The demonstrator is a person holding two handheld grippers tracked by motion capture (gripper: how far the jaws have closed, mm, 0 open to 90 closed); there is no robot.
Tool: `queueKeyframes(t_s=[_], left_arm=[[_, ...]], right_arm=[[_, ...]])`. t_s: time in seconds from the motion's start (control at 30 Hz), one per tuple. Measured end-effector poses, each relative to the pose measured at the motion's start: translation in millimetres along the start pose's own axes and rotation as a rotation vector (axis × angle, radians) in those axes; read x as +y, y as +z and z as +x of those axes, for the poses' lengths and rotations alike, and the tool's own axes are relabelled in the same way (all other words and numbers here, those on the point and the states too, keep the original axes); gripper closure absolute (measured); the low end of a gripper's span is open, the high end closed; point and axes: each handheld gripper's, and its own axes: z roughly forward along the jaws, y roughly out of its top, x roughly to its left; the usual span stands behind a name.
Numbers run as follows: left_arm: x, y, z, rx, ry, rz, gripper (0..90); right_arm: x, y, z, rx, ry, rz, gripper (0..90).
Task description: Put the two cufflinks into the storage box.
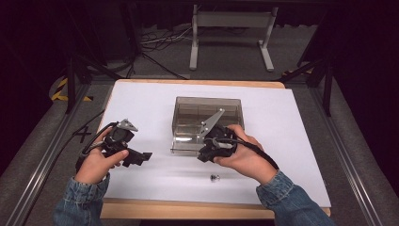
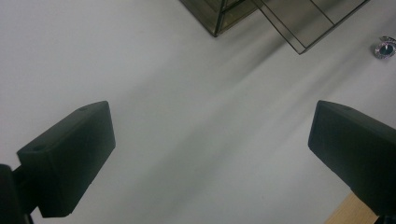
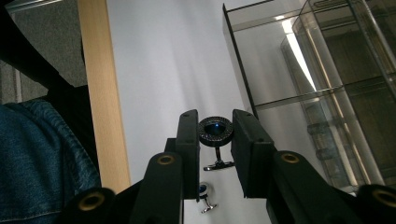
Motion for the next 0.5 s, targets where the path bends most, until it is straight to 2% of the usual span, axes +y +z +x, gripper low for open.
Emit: queueKeyframes(t_s=[0.5], left_arm=[[0.0, 0.1, 0.3, -0.002, 0.001, 0.001, 1.5]], right_arm=[[11.1, -6.9, -14.8, -0.022, 0.034, -0.009, 73.4]])
